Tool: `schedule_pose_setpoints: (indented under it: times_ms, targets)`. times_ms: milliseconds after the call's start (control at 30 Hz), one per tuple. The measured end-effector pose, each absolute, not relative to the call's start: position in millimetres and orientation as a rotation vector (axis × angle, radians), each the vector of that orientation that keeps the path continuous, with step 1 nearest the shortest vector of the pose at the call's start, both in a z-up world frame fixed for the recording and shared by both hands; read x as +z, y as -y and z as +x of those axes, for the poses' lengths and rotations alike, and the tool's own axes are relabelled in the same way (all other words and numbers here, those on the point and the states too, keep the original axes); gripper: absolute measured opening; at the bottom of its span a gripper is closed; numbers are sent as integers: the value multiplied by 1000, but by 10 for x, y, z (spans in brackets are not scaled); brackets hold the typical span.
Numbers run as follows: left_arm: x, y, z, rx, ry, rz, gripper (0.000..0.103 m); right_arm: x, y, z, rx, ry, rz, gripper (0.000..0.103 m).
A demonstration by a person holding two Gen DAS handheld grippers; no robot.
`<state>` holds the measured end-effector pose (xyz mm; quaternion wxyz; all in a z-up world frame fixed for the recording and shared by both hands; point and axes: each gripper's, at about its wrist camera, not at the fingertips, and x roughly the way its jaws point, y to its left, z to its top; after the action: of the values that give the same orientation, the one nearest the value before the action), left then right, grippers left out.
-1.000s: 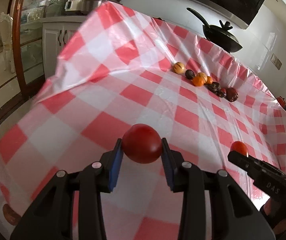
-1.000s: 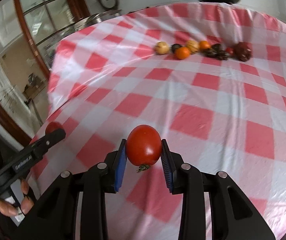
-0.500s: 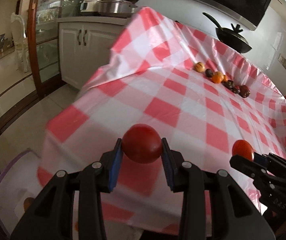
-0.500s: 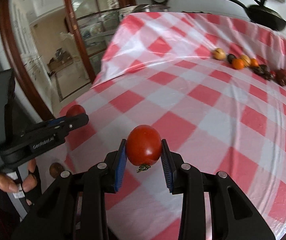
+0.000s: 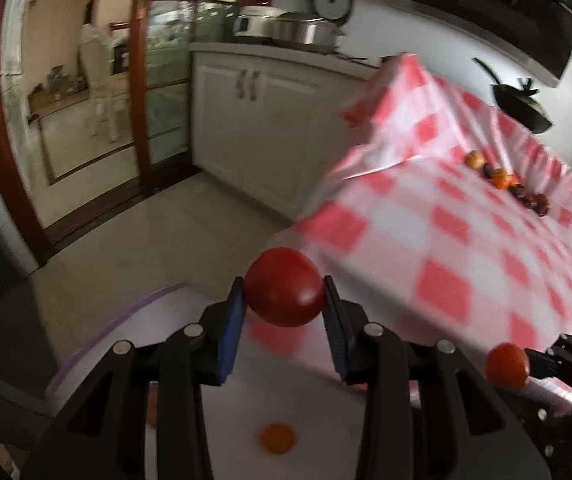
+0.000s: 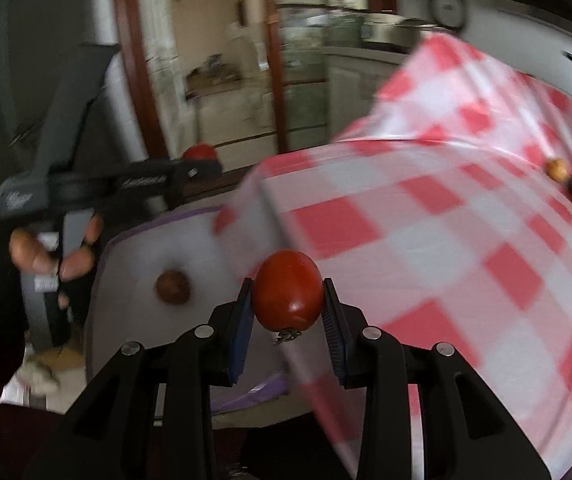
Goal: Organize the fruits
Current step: 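Carry both tomatoes off the table toward the white box, then open both tools to drop the tomatoes into the white box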
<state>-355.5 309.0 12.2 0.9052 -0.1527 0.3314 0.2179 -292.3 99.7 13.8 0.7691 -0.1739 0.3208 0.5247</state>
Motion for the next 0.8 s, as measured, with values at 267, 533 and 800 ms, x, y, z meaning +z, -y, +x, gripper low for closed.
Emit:
schedule_pose_setpoints:
  times_ms: [267,533,800]
  targets:
    - [-450,-3393,-3844,548,-868,-253,38,-403,-1552,-3246,1256,-823,-567,34]
    - [-1014,-3450,-3701,519,-1090,-257,38,-972,-1823,-3206,1207,-1032,-690,34]
    - [-1495,-3455,-3559,513,-1269,-257,38,-1237,-2023,-3400,1249,-1109,-800,34]
